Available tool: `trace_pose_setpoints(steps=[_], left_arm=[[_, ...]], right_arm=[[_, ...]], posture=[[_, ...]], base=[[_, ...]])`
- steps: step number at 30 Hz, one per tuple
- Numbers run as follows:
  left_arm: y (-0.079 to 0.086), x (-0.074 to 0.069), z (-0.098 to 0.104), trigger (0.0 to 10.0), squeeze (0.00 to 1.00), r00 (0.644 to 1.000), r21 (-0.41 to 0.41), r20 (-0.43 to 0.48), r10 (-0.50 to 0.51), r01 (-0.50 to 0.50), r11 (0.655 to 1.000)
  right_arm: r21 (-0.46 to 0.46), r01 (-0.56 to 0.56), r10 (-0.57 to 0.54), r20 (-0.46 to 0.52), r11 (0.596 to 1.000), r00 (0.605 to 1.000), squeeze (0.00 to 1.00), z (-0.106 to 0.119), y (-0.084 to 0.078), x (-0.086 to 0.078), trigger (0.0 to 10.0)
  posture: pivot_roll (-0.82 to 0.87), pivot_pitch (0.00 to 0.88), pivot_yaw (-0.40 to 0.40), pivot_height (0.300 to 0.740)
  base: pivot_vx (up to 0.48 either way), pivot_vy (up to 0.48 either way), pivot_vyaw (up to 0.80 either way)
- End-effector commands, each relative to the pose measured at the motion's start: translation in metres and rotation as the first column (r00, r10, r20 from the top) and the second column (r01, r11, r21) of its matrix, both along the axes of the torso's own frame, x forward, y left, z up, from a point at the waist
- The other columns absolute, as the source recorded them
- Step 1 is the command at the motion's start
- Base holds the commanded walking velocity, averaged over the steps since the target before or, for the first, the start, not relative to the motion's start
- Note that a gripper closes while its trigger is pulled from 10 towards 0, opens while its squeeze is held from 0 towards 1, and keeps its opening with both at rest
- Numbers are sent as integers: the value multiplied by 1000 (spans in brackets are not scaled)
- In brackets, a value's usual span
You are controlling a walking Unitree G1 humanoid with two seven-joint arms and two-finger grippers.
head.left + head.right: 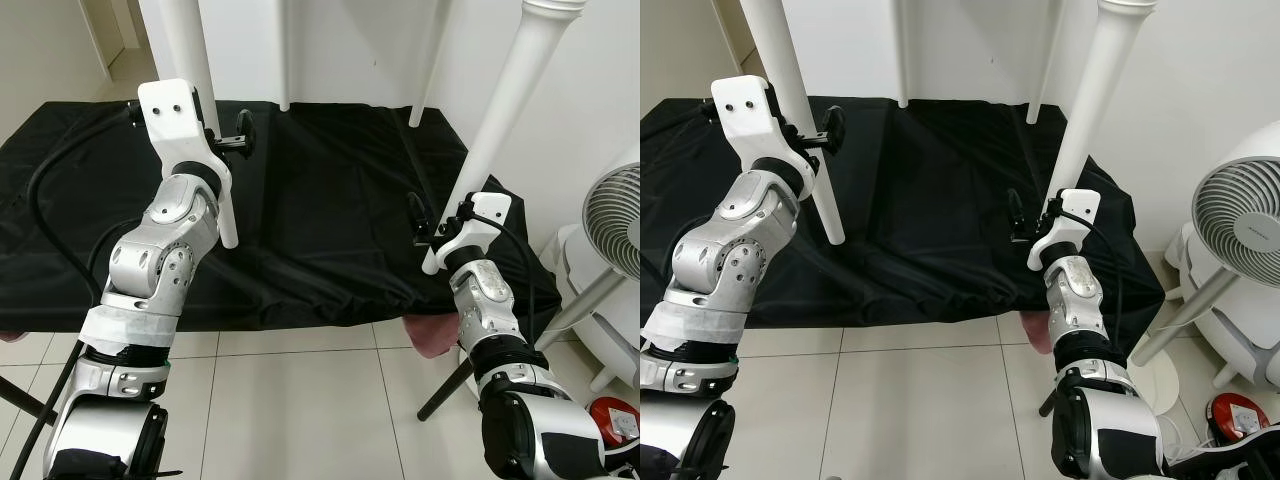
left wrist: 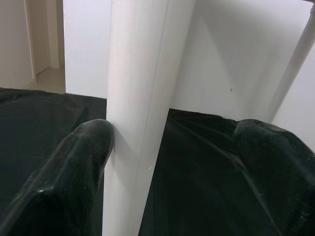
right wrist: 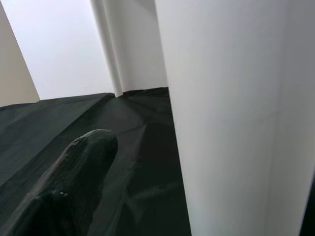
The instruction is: Building children table
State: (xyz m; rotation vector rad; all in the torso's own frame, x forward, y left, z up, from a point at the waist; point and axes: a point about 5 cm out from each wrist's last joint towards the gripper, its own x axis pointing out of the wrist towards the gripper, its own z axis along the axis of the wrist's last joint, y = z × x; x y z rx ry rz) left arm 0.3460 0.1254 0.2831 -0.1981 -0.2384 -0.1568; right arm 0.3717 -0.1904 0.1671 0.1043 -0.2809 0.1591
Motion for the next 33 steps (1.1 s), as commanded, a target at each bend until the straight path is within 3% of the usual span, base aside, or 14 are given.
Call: trace_pose_setpoints(steps=[1, 22, 23, 24, 25, 26, 29, 33], left_arm=[[-13, -3, 1, 10000, 0, 979, 68, 29, -200, 198, 978], [-13, -3, 1, 10000, 0, 979, 68, 29, -200, 198, 978], [-12, -3, 0, 10000, 0, 981, 72, 26, -194, 192, 979], [2, -14, -11, 10000, 0, 989, 139, 69, -129, 118, 983], [2, -14, -11, 10000, 0, 989, 139, 69, -129, 118, 983], [10, -23, -18, 10000, 0, 991, 190, 103, -90, 70, 979], [17, -33, -24, 10000, 0, 988, 242, 140, -63, 28, 970], [17, -33, -24, 10000, 0, 988, 245, 143, -63, 27, 969]], right_arm=[[-9, -31, 32, 21, 999, 999, 0, 2, 7, 0, 10000], [-9, -31, 32, 21, 999, 999, 0, 2, 7, 0, 10000], [-12, -30, 30, 24, 999, 999, 0, 3, 6, 0, 10000], [-28, -2, 3, 41, 1000, 999, 0, 1, 5, -7, 10000], [-28, -2, 3, 41, 1000, 999, 0, 1, 5, -7, 10000], [-37, 18, -16, 55, 999, 998, 0, 1, 4, -12, 10000], [-45, 38, -35, 70, 998, 997, 0, 0, 4, -17, 10000], [-44, 38, -35, 70, 998, 997, 0, 0, 4, -17, 10000]], posture=[[52, 0, -144, 740], [52, 0, -144, 740], [52, 0, 0, 740], [59, 0, 0, 740], [59, 0, 0, 740], [60, 0, 0, 740], [60, 0, 0, 740], [61, 0, 0, 740]], base=[[0, 0, 0], [0, 0, 0], [0, 0, 0], [0, 0, 0], [0, 0, 0], [0, 0, 0], [0, 0, 0], [0, 0, 0]])
